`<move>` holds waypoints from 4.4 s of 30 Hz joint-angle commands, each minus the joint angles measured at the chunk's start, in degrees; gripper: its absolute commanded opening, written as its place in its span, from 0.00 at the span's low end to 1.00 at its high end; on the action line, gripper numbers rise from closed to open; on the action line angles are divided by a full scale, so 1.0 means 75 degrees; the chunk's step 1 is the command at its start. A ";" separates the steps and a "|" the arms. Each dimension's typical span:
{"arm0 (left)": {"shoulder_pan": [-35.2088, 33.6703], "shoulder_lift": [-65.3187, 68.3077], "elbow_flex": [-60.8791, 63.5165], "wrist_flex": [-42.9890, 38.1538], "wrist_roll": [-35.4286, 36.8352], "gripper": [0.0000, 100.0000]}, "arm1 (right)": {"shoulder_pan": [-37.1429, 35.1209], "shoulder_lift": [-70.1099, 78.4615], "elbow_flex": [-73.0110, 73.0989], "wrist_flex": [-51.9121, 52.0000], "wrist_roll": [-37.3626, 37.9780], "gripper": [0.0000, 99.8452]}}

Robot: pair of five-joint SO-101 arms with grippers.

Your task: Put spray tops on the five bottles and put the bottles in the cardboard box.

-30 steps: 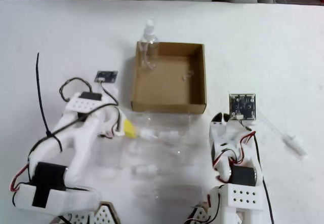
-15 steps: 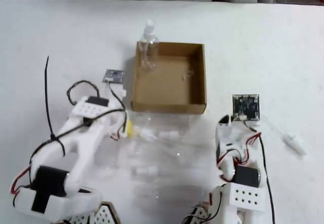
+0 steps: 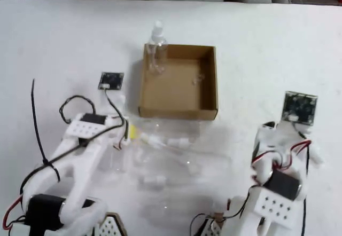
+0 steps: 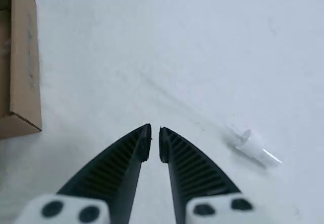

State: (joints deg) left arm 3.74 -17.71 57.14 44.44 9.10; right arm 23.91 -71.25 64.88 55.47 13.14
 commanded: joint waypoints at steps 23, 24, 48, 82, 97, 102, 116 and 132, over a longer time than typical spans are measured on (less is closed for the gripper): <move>-0.0158 -0.0299 -0.0023 -0.0305 0.0023 0.02 | 0.4132 0.8856 -0.5134 0.0803 0.3411 0.02; -0.0158 -0.0299 -0.0023 -0.0305 0.0023 0.02 | 0.4015 0.9114 -0.5380 0.0990 0.3071 0.02; -0.0158 -0.0299 -0.0012 -0.0293 0.0023 0.02 | 0.2819 1.1364 -0.7877 0.2174 -0.3399 0.28; -0.0147 -0.0299 -0.0012 -0.0305 0.0012 0.02 | 0.3862 1.0884 -0.7736 0.2409 0.0059 0.02; -0.0147 -0.0299 -0.0012 -0.0305 0.0012 0.02 | 0.4859 0.8410 -0.5626 0.2796 0.1969 0.02; -0.0147 -0.0299 -0.0012 -0.0305 0.0012 0.02 | 0.4812 0.7601 -0.4665 0.2725 0.2040 0.02; -0.0147 -0.0299 0.0059 -0.0316 0.0012 0.02 | 0.5011 0.7941 -0.3516 -0.0440 0.1958 0.02; -0.0147 -0.0299 0.0070 -0.0469 0.0012 0.02 | 0.4401 1.1739 -0.7279 0.0311 0.0891 0.02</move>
State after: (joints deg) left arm 3.47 -17.80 57.49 43.12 9.10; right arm 58.55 15.52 15.12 56.79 21.93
